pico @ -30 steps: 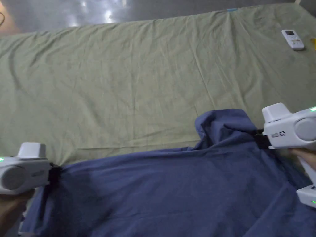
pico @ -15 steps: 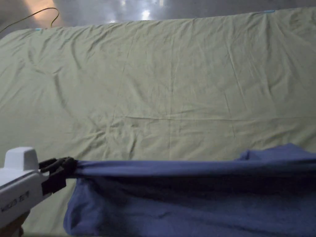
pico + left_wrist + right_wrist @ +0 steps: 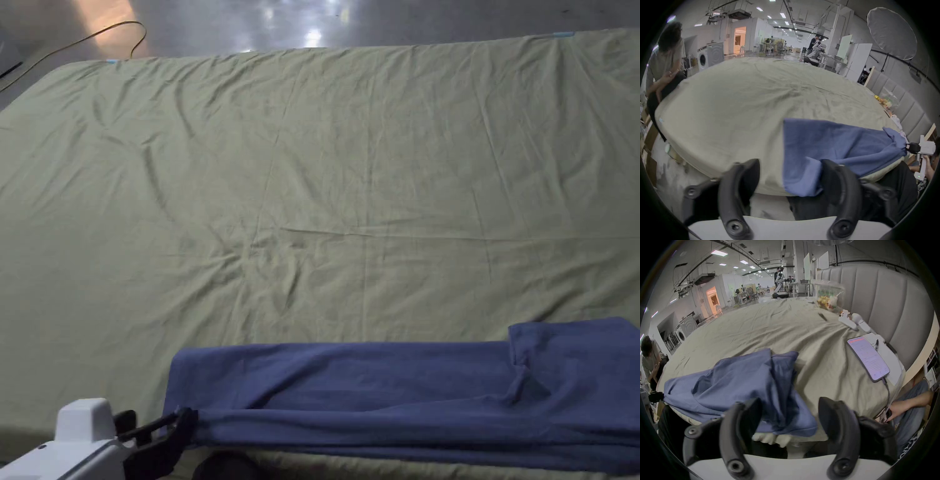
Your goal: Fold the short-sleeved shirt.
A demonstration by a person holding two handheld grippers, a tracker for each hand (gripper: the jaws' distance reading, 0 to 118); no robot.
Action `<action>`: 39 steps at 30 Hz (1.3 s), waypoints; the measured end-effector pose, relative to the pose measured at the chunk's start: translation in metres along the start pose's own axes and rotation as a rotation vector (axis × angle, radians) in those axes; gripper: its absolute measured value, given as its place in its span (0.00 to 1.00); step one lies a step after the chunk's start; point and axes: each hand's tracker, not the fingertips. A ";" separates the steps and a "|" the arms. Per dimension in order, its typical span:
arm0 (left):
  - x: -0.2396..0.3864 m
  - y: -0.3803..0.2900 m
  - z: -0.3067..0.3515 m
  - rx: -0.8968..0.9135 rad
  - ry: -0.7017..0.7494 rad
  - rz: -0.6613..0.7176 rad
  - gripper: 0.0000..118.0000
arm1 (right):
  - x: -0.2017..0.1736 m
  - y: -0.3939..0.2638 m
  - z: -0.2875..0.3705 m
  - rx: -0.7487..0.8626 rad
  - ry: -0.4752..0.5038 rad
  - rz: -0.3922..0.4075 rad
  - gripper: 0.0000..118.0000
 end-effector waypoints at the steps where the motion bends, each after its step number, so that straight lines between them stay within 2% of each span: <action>1: -0.004 0.006 0.013 0.072 -0.016 0.011 0.68 | 0.006 0.002 0.009 0.026 -0.006 -0.015 0.64; 4: 0.000 0.024 0.056 0.224 -0.014 -0.005 0.68 | 0.007 0.015 0.044 0.166 -0.016 -0.044 0.64; 6: 0.012 0.037 0.082 0.284 0.012 -0.027 0.68 | -0.005 0.023 0.069 0.254 -0.029 -0.066 0.64; 8: 0.034 0.049 0.113 0.378 0.077 -0.067 0.68 | -0.024 0.032 0.093 0.333 0.062 -0.066 0.64; 10: 0.060 0.056 0.146 0.503 0.111 -0.153 0.68 | -0.048 0.043 0.122 0.441 0.103 -0.037 0.64; 14: 0.107 0.056 0.185 0.583 0.200 -0.262 0.68 | -0.085 0.066 0.163 0.604 0.187 0.031 0.64; 15: 0.115 0.052 0.193 0.610 0.207 -0.280 0.66 | -0.091 0.071 0.170 0.638 0.226 0.052 0.64; 16: 0.123 0.048 0.200 0.640 0.214 -0.287 0.62 | -0.095 0.072 0.172 0.594 0.267 0.001 0.64; 17: 0.130 0.043 0.206 0.683 0.231 -0.286 0.55 | -0.098 0.073 0.174 0.567 0.297 -0.018 0.64; 18: 0.131 0.041 0.208 0.686 0.216 -0.283 0.40 | -0.102 0.074 0.180 0.603 0.307 0.016 0.63; 19: 0.135 0.041 0.212 0.674 0.207 -0.269 0.30 | -0.106 0.074 0.184 0.610 0.304 0.039 0.61; 22: 0.140 0.040 0.219 0.688 0.180 -0.254 0.10 | -0.115 0.064 0.191 0.630 0.179 0.151 0.47; 23: 0.140 0.040 0.221 0.679 0.129 -0.253 0.02 | -0.118 0.064 0.194 0.645 0.158 0.180 0.37; 24: 0.141 0.041 0.222 0.670 0.106 -0.229 0.01 | -0.117 0.061 0.195 0.648 0.181 0.177 0.17; 25: 0.142 0.041 0.225 0.670 0.097 -0.210 0.01 | -0.117 0.054 0.191 0.603 0.231 0.140 0.06; 26: 0.143 0.041 0.226 0.663 0.073 -0.200 0.01 | -0.117 0.051 0.191 0.594 0.236 0.121 0.05; 29: 0.141 0.040 0.217 0.658 0.059 -0.194 0.01 | -0.120 0.048 0.195 0.655 0.203 0.173 0.00; 30: 0.146 0.042 0.225 0.657 0.053 -0.208 0.01 | -0.119 0.045 0.189 0.579 0.231 0.102 0.00; 32: 0.144 0.045 0.223 0.655 0.047 -0.223 0.01 | -0.118 0.048 0.190 0.621 0.235 0.134 0.00; 33: 0.145 0.044 0.222 0.651 0.040 -0.232 0.01 | -0.119 0.045 0.186 0.581 0.255 0.101 0.00; 36: 0.145 0.044 0.219 0.648 0.037 -0.223 0.01 | -0.118 0.048 0.186 0.605 0.242 0.118 0.00; 39: 0.148 0.050 0.216 0.649 0.034 -0.191 0.01 | -0.113 0.051 0.185 0.600 0.265 0.083 0.00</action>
